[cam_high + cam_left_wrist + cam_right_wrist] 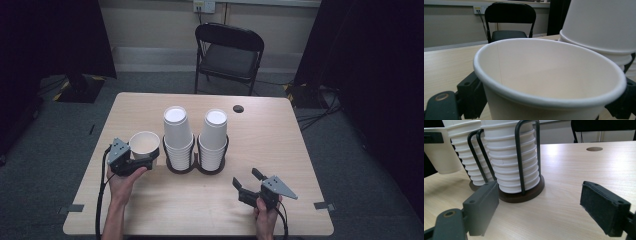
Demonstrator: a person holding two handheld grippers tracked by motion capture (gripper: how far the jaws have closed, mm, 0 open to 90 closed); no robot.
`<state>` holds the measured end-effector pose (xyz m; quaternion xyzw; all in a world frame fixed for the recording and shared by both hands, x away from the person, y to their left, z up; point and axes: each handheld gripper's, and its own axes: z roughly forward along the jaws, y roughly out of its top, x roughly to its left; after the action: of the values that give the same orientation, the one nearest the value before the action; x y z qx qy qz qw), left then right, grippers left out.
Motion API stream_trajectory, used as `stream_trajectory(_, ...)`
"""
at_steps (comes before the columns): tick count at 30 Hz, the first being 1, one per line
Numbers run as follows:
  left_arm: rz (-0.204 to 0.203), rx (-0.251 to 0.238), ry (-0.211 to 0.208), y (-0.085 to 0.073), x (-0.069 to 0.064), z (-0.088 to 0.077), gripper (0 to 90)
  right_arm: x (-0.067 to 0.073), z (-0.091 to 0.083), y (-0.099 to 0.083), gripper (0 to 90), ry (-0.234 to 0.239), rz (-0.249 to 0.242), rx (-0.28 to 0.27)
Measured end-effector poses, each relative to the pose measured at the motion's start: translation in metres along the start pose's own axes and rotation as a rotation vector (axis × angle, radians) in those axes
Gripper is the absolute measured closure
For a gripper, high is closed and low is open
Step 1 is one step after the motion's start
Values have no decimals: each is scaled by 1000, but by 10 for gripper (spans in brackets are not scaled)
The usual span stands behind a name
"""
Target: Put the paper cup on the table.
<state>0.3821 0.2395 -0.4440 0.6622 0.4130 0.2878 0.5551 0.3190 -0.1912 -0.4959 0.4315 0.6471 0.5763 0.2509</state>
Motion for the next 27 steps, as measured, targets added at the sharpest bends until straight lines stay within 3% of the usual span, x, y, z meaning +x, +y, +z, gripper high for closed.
stream_trajectory(6, 29, -2, 3, 2, 7, 14, 102, -1, -1, 0, 152, 11, 3, -8)
stream_trajectory(9, 13, -12, 5, 2, 13, 16, 99, 2, -2, -1, 156, 7, -29, -22)
stream_trajectory(16, 0, 3, 25, -2, 24, 20, 90, 2, -1, -1, 156, 8, -21, -13)
stream_trajectory(19, -27, 0, 14, -4, 26, 21, 90, 1, -1, -1, 158, 12, -20, -11)
stream_trajectory(21, -16, 0, 15, -7, 27, 24, 90, 1, -1, 0, 158, 17, -19, -7)
stream_trajectory(25, -12, 42, 36, -14, 28, 30, 89, 1, 0, 0, 159, 24, -20, 2)
stream_trajectory(27, -21, 58, 25, -17, 30, 31, 87, 1, 0, 0, 159, 19, -19, 1)
